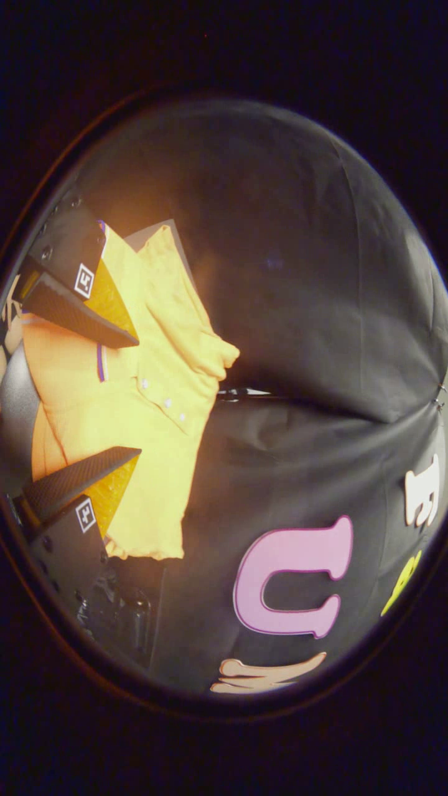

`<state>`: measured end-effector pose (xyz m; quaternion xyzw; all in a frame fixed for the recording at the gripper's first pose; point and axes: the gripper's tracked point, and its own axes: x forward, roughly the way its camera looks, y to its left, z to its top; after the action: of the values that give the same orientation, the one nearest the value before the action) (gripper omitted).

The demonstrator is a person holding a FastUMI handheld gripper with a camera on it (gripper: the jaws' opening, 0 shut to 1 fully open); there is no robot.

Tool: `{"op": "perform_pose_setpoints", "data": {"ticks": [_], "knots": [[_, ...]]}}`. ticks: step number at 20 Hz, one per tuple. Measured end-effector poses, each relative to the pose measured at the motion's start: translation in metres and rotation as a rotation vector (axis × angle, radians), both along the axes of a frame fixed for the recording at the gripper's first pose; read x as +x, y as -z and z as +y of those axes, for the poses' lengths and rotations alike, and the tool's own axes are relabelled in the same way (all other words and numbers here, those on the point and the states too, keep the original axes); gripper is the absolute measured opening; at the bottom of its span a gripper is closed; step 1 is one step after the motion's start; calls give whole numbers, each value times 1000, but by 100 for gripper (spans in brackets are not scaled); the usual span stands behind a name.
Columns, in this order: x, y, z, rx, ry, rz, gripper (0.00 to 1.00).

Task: Put the clothes into the washing machine and then close the washing machine lid.

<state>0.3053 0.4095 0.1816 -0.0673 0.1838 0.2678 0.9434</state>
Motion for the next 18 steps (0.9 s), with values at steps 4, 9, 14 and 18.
{"op": "perform_pose_setpoints", "data": {"ticks": [4, 9, 14, 18], "knots": [[-2, 3, 7, 77, -16, 67, 85], [0, 1, -4, 207, 70, 141, 11], [-1, -6, -7, 206, 70, 96, 1], [5, -10, -24, 186, 107, 70, 1]]}}
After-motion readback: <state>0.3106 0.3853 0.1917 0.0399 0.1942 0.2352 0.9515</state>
